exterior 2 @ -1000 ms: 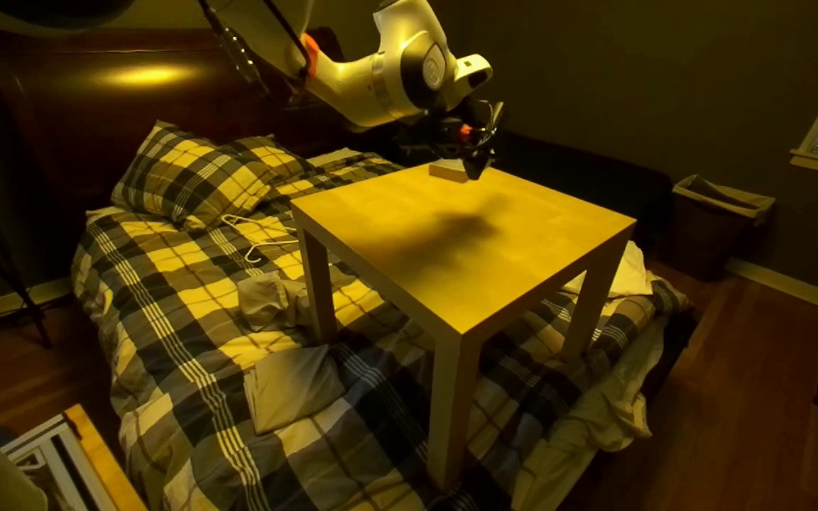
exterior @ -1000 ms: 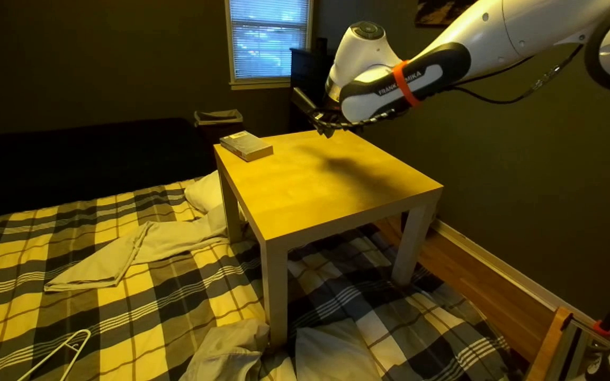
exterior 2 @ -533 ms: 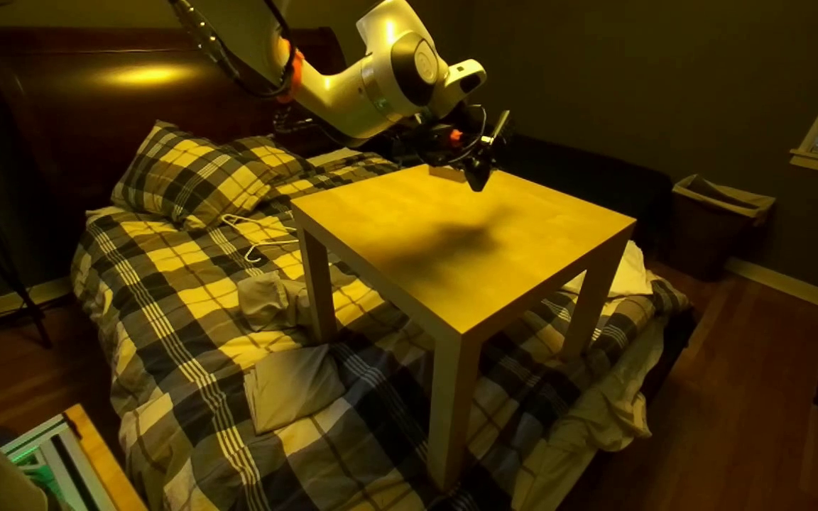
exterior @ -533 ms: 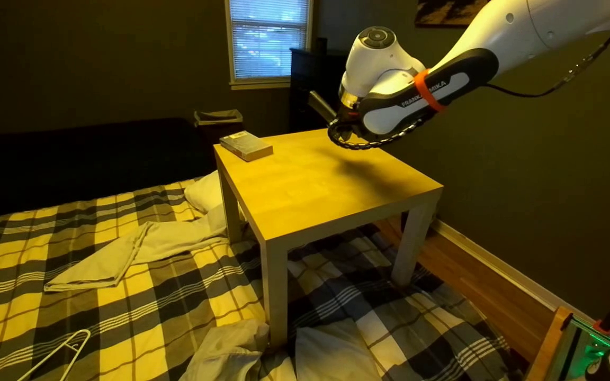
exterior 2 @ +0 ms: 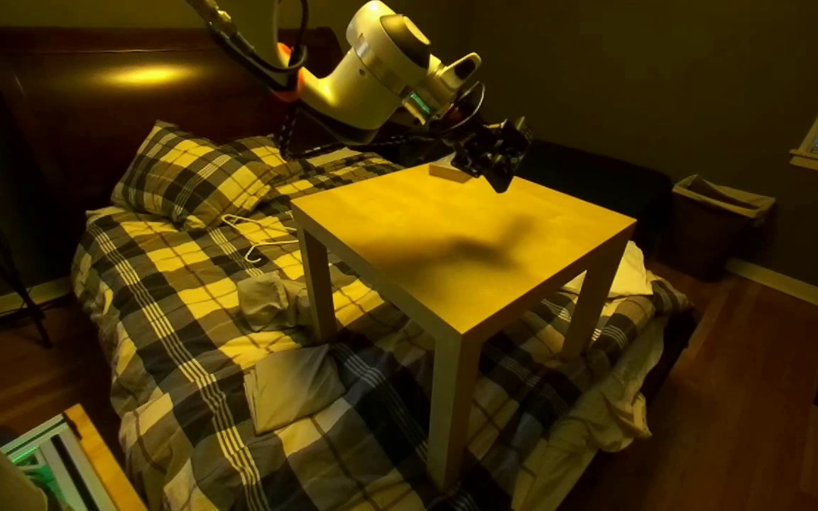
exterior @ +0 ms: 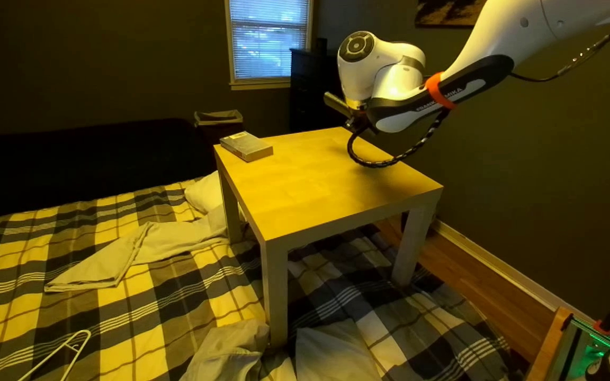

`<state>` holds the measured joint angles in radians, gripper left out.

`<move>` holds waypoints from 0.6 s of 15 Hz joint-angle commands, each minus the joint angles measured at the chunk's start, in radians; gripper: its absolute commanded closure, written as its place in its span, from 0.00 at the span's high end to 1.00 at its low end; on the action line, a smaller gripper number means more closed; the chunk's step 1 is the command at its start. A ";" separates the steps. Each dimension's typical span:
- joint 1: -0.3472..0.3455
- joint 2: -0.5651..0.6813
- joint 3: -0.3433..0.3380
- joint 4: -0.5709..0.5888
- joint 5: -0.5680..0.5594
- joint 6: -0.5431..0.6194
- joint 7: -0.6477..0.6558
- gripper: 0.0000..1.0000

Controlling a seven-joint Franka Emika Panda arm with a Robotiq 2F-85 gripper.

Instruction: Flip the remote control over

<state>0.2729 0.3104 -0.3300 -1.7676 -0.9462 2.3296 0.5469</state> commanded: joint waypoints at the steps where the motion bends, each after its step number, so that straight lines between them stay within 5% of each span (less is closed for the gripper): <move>1: -0.053 -0.029 0.112 -0.014 -0.076 -0.187 -0.032 0.08; 9: -0.126 0.048 0.238 0.015 -0.079 -0.258 -0.059 0.08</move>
<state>0.1762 0.3323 -0.1223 -1.7681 -0.9901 2.0910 0.4822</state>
